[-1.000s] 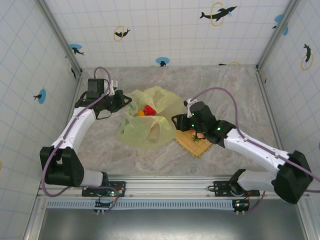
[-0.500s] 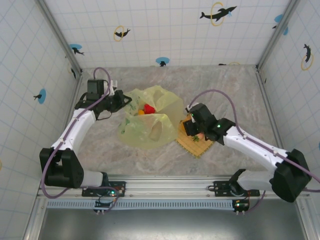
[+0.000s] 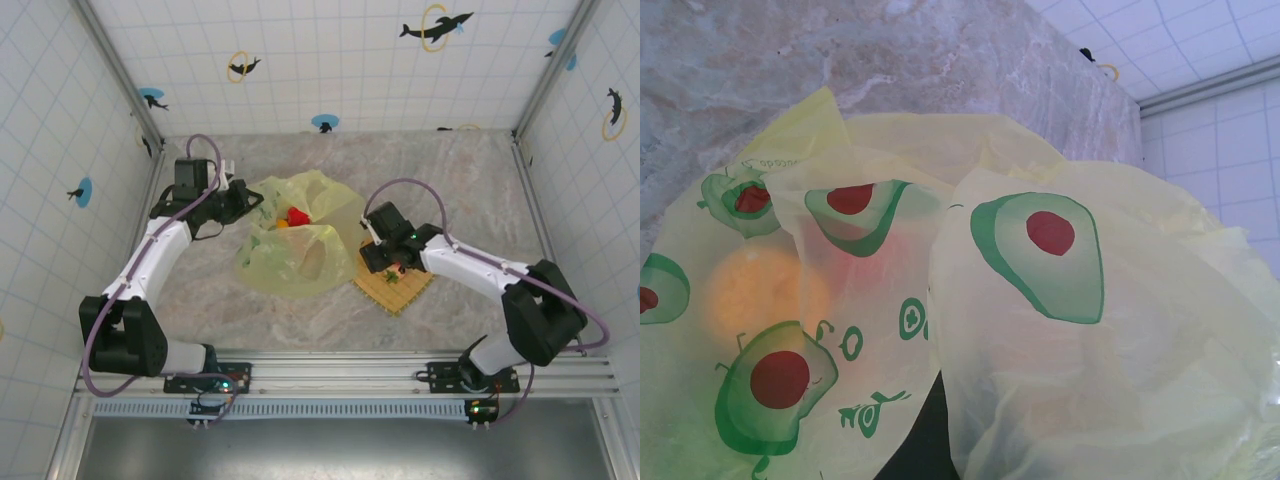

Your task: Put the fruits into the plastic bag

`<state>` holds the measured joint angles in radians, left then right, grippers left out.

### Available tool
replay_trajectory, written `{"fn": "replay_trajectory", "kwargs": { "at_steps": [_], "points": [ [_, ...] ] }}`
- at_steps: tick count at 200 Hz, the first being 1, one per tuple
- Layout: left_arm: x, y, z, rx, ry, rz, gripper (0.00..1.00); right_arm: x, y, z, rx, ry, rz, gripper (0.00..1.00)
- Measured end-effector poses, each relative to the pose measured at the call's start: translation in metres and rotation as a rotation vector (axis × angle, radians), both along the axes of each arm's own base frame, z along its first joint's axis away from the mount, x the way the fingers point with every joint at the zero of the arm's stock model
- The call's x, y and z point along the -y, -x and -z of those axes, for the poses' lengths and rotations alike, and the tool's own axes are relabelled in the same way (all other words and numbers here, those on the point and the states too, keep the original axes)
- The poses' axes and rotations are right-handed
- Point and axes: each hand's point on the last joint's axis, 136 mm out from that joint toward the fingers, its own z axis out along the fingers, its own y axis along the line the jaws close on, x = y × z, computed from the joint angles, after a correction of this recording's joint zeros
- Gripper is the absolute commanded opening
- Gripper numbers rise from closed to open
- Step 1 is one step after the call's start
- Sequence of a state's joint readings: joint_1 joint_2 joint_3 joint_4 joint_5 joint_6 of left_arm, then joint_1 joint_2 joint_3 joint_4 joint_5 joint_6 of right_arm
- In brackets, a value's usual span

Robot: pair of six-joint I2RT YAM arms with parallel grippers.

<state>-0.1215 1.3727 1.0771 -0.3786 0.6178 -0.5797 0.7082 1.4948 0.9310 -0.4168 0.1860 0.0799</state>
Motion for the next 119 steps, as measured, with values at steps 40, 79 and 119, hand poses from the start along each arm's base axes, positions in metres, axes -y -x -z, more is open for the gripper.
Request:
{"fn": "replay_trajectory", "kwargs": {
  "at_steps": [40,79,119],
  "points": [
    [0.0,0.0,0.0,0.001,0.0,0.0,0.0,0.003,-0.005,0.018,-0.029,0.052,-0.008,0.78],
    [0.0,0.0,0.0,0.003,0.0,0.0,0.0,0.005,-0.012,0.03,-0.042,0.078,-0.012,0.78],
    [0.0,0.0,0.0,0.003,0.0,0.0,0.0,-0.001,-0.019,0.037,-0.048,0.081,-0.022,0.77]
  ]
}}
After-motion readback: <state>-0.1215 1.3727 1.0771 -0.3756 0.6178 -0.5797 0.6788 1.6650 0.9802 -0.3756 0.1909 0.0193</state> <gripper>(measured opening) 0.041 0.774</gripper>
